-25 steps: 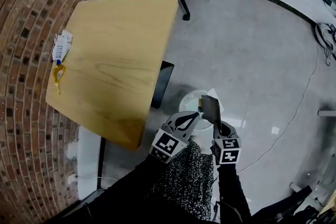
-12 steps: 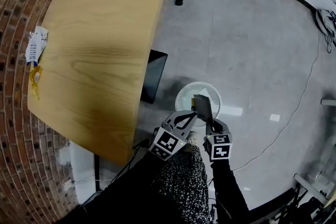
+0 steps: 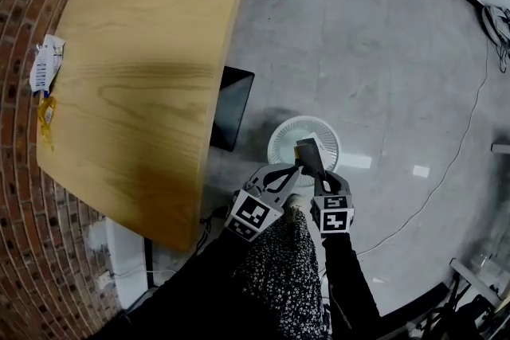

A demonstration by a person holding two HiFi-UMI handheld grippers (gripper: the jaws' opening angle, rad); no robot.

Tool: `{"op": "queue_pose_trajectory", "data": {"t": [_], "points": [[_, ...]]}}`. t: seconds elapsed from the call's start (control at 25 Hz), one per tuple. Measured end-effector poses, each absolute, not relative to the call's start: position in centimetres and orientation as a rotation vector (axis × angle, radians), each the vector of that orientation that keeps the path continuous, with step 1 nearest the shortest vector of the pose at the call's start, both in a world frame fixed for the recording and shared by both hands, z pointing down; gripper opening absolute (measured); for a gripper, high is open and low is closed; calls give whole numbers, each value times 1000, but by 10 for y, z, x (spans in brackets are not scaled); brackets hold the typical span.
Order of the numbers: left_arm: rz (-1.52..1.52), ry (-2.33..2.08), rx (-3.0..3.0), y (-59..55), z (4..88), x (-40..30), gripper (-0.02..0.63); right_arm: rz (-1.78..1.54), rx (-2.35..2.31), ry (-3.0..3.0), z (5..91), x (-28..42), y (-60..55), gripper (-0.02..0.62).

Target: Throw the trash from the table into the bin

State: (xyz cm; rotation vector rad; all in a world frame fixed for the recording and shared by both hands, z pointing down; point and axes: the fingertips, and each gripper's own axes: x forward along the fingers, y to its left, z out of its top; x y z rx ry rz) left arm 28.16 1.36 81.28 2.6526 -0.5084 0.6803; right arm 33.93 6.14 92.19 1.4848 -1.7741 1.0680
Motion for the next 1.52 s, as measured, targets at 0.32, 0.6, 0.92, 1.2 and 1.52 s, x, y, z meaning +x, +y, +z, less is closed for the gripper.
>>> {"op": "queue_pose_trajectory", "data": {"t": [0.32,0.6,0.92,1.2,1.52], "points": [[692,-517,2658,15,798,277,6,1175,1507,-1785,914,337,56,222],[631,-531,2653,15,759,280,6,1106,1478,-1870,861,336,42,219],[540,-564,2740,0,665,297,6,941,1572,-1930,751,356,17,14],[441,-684,2766,-23,588,303,6,812,1707,-2000,649,374,-12,12],[353,-865,2770,-48,516,290,6,614,1745,-2105,552,374,-29,12]]}}
